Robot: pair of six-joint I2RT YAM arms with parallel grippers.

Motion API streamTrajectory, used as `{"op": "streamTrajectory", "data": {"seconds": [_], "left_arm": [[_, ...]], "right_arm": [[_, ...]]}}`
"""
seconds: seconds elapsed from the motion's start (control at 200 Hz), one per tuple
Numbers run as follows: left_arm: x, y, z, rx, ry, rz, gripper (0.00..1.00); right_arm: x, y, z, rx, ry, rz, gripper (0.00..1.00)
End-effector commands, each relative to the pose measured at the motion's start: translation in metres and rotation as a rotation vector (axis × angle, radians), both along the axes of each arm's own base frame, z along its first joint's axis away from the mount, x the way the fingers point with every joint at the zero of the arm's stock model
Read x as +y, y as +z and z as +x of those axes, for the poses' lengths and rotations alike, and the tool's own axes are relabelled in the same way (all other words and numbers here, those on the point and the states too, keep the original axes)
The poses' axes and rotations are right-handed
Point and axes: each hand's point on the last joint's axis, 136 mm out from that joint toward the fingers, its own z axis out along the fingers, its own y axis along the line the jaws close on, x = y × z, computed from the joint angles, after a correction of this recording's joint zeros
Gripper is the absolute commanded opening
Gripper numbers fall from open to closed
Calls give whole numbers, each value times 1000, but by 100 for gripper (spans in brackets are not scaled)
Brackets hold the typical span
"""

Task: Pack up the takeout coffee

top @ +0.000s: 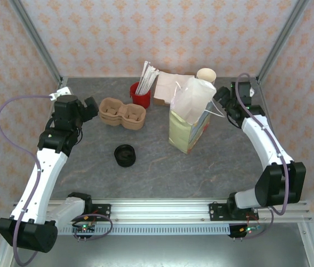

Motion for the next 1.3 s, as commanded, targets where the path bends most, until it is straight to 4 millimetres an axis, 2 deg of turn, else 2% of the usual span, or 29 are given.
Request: {"op": "streamTrajectory", "data": {"seconds": [0.0, 0.175, 0.4, 0.5, 0.656, 0.811, 1.171, 1.296], "left_arm": [[-5, 6, -2, 6, -27, -2, 100], [-4, 6, -2, 13, -20, 2, 100], [-3, 4, -3, 25, -18, 6, 100], [-3, 4, -3, 24, -18, 5, 100], [-4, 6, -5, 30, -29, 15, 100], [-4, 8, -7, 31, -38, 24, 100], [-10, 4, -11, 12, -62, -7, 100], [-10, 2, -11, 18, -69, 2, 100]], "right_arm": [[18, 15, 3, -17, 50, 23, 92], [33, 20, 4, -18, 87, 12, 92], [3, 29, 5, -10, -74, -74, 90], [0, 36, 17, -41, -116, -69, 86], [5, 46, 45, -49, -119, -57, 82], [8, 47, 70, -9, -123, -75, 78], [10, 33, 105, 80, -132, -125, 65], [14, 27, 114, 102, -109, -129, 57]]}}
